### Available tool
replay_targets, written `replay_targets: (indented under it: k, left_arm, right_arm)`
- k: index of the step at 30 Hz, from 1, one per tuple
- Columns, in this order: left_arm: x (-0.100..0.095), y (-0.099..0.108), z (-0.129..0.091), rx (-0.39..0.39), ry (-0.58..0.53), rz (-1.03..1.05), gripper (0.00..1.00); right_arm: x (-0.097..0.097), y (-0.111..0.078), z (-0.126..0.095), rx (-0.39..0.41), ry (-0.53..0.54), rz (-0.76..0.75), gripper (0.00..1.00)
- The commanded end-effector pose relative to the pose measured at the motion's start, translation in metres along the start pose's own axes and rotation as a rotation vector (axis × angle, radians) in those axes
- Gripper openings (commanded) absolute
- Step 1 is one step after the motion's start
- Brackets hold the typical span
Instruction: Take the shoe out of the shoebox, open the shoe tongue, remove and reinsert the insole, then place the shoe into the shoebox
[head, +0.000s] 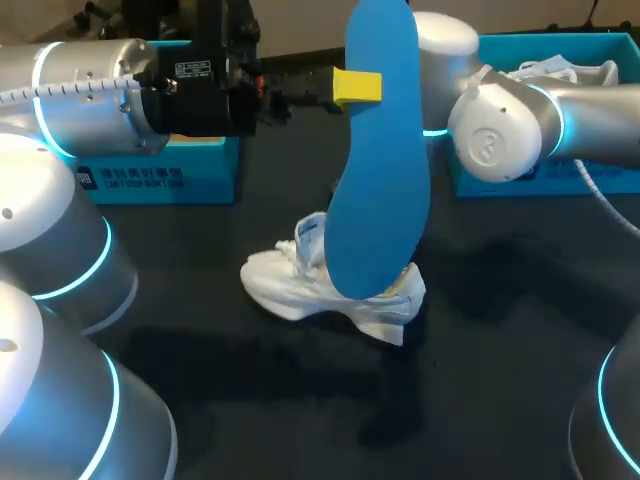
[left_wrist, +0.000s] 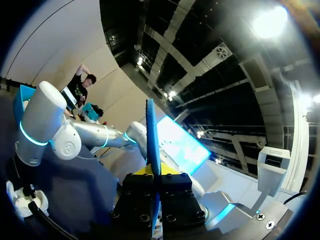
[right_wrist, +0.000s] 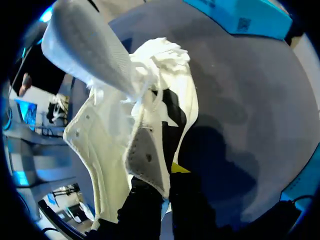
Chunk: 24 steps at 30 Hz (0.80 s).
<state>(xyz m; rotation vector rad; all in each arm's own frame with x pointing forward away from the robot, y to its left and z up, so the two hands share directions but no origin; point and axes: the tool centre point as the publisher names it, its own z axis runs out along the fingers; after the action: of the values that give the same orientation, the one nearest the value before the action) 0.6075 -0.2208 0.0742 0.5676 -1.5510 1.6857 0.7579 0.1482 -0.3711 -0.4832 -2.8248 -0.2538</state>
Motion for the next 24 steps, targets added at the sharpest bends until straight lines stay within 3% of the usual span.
replay_targets:
  k: [1, 7, 13, 16, 19, 24]
  left_arm:
    - [-0.001, 0.001, 0.0, -0.001, -0.001, 0.0, 0.0]
    - [-0.001, 0.001, 0.0, -0.001, -0.001, 0.0, 0.0]
    - [-0.001, 0.001, 0.0, -0.001, -0.001, 0.0, 0.0]
    - [-0.001, 0.001, 0.0, -0.001, -0.001, 0.0, 0.0]
    - [-0.001, 0.001, 0.0, -0.001, -0.001, 0.0, 0.0]
    - [-0.001, 0.001, 0.0, -0.001, -0.001, 0.0, 0.0]
  right_arm:
    - [0.002, -0.005, -0.008, -0.063, 0.014, 0.088, 0.0]
    - [0.006, -0.003, -0.005, -0.166, 0.031, 0.233, 0.0]
    - [0.017, -0.001, -0.003, -0.188, 0.044, 0.404, 0.0]
    - [0.022, 0.0, -0.004, -0.245, 0.043, 0.471, 0.0]
    - [0.023, 0.002, -0.007, -0.302, 0.029, 0.481, 0.0]
    - [0.023, 0.002, -0.007, -0.302, 0.029, 0.481, 0.0]
